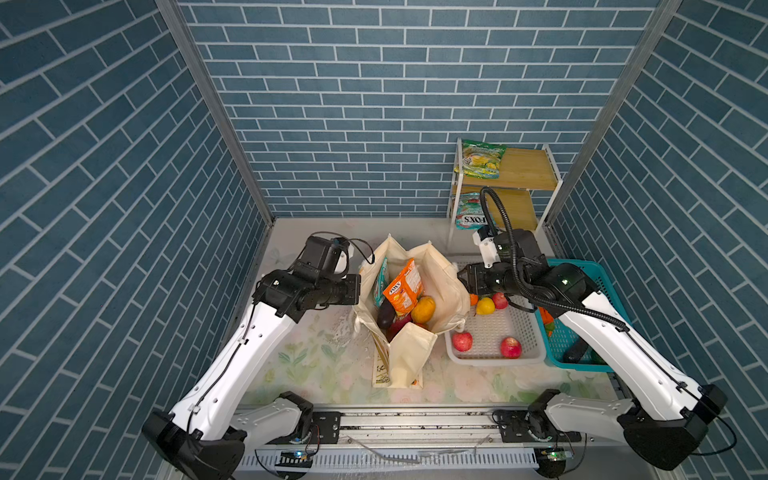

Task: Place the food into the grocery bag and tie it
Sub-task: 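Lower the orange candy bag into the tote and open the right gripper, then grasp the tote's handle nearest the white basket with the right gripper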

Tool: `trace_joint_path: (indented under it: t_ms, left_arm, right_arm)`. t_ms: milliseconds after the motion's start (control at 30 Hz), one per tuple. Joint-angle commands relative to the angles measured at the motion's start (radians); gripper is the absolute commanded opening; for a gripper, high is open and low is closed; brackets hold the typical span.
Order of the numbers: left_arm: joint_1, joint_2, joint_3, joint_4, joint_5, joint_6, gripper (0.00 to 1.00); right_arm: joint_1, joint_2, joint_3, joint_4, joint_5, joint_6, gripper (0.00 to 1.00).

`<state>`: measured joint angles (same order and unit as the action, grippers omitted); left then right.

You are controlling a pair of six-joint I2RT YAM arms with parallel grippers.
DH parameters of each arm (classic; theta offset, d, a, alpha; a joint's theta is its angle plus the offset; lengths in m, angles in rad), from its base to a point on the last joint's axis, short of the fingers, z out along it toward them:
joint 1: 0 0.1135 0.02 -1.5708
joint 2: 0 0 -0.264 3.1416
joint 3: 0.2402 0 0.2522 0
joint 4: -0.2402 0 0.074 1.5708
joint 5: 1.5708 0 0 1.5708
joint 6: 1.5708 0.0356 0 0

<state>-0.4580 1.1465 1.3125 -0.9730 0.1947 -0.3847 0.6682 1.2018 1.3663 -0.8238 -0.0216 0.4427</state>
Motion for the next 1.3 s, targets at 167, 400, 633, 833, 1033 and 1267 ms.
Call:
trace_joint_path:
  t_ms: [167,400,633,833,1033,1267]
  left_arm:
    - [0.002,-0.002,0.033,-0.015,-0.002,0.014,0.00]
    - [0.001,0.011,0.051,-0.021,0.006,0.015,0.00]
    - [0.002,0.018,0.065,-0.027,0.010,0.017,0.00]
    - [0.001,0.021,0.076,-0.038,0.013,0.023,0.00]
    - [0.000,0.020,0.111,-0.036,0.035,0.021,0.00]
    - [0.000,0.046,0.247,-0.059,0.050,0.031,0.00]
  right_arm:
    - [-0.012,-0.037,-0.071,0.053,-0.058,0.070,0.56]
    - [-0.031,-0.044,-0.126,0.071,-0.061,0.079,0.53]
    - [-0.044,-0.022,-0.161,0.091,-0.121,0.079,0.42]
    - [-0.042,0.018,-0.156,0.128,-0.225,0.098,0.09]
    - [-0.017,0.046,-0.053,0.124,-0.241,0.117,0.00]
    - [0.030,0.105,0.150,0.103,-0.214,0.131,0.00]
